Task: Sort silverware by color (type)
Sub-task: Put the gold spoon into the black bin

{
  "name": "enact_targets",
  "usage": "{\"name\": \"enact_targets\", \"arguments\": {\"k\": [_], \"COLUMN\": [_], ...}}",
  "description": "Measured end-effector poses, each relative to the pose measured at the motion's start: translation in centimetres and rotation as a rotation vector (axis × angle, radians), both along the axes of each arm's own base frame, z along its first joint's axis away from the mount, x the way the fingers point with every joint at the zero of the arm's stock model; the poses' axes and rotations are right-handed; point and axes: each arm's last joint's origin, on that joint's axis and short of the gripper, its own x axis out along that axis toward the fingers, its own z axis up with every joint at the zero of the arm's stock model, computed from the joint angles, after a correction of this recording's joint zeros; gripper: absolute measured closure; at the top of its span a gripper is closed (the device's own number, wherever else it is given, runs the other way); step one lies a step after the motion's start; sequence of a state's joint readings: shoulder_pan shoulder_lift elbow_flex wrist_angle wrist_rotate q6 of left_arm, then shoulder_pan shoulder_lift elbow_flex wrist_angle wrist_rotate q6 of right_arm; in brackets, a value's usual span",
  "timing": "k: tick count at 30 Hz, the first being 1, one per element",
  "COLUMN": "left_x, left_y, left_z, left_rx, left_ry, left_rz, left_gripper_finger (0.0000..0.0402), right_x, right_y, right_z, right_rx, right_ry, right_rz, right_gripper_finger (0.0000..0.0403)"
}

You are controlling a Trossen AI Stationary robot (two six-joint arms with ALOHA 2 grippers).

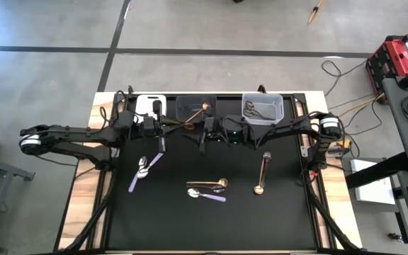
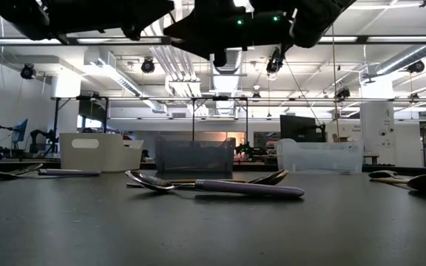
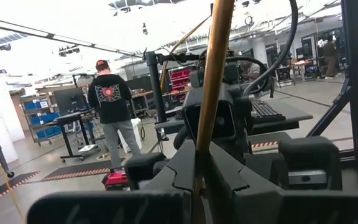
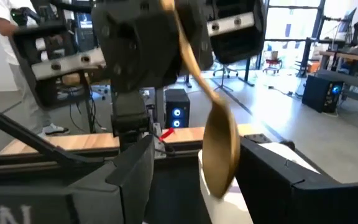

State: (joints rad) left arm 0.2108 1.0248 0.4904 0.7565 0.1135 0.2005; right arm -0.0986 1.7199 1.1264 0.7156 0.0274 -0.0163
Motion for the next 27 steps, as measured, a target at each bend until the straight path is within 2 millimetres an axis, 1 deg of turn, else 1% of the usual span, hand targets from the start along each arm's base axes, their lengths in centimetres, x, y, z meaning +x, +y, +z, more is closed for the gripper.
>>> {"name": "enact_targets", "arguments": {"k": [2,5,7,11,13,15,21,24,27], "left_x": [0.0,-0.1,0.0,0.1,0.1,0.1,0.0,-0.4,-1.2], "left_y": [0.0,0.0,0.0,0.0,0.0,0.0,0.0,0.0,0.1], "left_z": [0.0,0.0,-0.1,-0.2,-0.1,-0.2,-0.5,-0.6,-0.7], "left_rx": [0.000,0.000,0.000,0.001,-0.003,-0.043,-0.071,-0.095,-0.119], "left_ry": [0.001,0.000,0.002,0.009,0.005,0.009,0.060,0.091,0.142], "left_rz": [0.000,0.000,-0.003,-0.010,-0.011,-0.019,-0.008,0.021,0.106], "left_gripper_finger": [0.0401,0.0402,0.0402,0.0401,0.0396,0.0380,0.0295,0.0251,0.0215], "right_x": [-0.1,-0.2,-0.2,-0.2,-0.2,-0.2,-1.1,-2.1,-2.8], "right_y": [0.0,0.0,0.0,-0.1,-0.1,-0.1,-0.4,-1.1,-2.3], "right_z": [0.1,0.2,0.2,0.2,0.3,0.3,1.0,2.0,3.3], "right_rx": [-0.003,-0.003,-0.005,-0.028,-0.022,-0.005,-0.012,-0.004,0.017], "right_ry": [-0.004,-0.007,-0.008,-0.007,-0.011,-0.006,0.067,0.113,0.205], "right_rz": [-0.001,-0.002,-0.004,-0.013,-0.018,-0.017,-0.007,-0.025,-0.060], "right_gripper_finger": [0.0214,0.0250,0.0287,0.0374,0.0382,0.0385,0.0387,0.0387,0.0388]}}
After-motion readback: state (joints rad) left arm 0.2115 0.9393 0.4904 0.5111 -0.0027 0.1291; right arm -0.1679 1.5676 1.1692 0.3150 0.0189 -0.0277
